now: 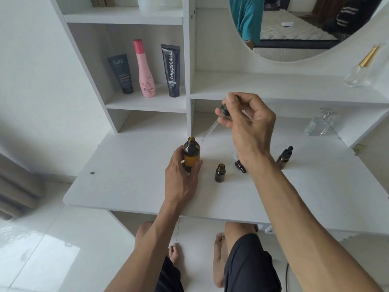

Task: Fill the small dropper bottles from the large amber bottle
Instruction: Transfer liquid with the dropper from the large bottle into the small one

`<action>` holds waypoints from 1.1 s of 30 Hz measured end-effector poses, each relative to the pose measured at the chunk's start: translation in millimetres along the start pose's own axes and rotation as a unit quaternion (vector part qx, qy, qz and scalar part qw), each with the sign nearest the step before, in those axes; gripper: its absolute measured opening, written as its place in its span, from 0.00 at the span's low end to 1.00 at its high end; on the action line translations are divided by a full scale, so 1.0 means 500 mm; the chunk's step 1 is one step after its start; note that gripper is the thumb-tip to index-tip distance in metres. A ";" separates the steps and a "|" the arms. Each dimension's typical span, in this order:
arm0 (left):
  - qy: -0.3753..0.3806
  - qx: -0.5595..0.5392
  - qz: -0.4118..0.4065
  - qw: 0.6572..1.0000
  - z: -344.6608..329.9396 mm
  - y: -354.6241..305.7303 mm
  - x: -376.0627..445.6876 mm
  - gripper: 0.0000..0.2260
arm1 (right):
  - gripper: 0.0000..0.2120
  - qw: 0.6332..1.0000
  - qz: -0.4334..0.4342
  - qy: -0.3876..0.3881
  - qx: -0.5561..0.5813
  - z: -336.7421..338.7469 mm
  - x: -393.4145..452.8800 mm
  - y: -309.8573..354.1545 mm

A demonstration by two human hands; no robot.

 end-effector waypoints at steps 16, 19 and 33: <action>0.001 0.004 -0.019 1.000 0.000 0.001 0.003 0.18 | 0.04 0.995 0.034 0.083 -0.044 -0.074 0.006 -0.028; 0.000 0.005 -0.019 1.000 0.000 0.002 0.003 0.18 | 0.04 0.991 0.036 0.105 -0.069 -0.077 0.010 -0.027; 0.001 0.005 -0.032 0.999 0.000 0.005 0.003 0.18 | 0.09 0.965 0.029 0.197 -0.172 -0.084 -0.021 -0.066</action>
Point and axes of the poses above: each hand's wrist, its own x-axis towards the middle knuckle, its own z-axis out of the back of the hand, y = z × x, the point moved 3 cm from there along x, towards the middle knuckle, and after that the axes turned 15 degrees about z, right-handed, at the moved point
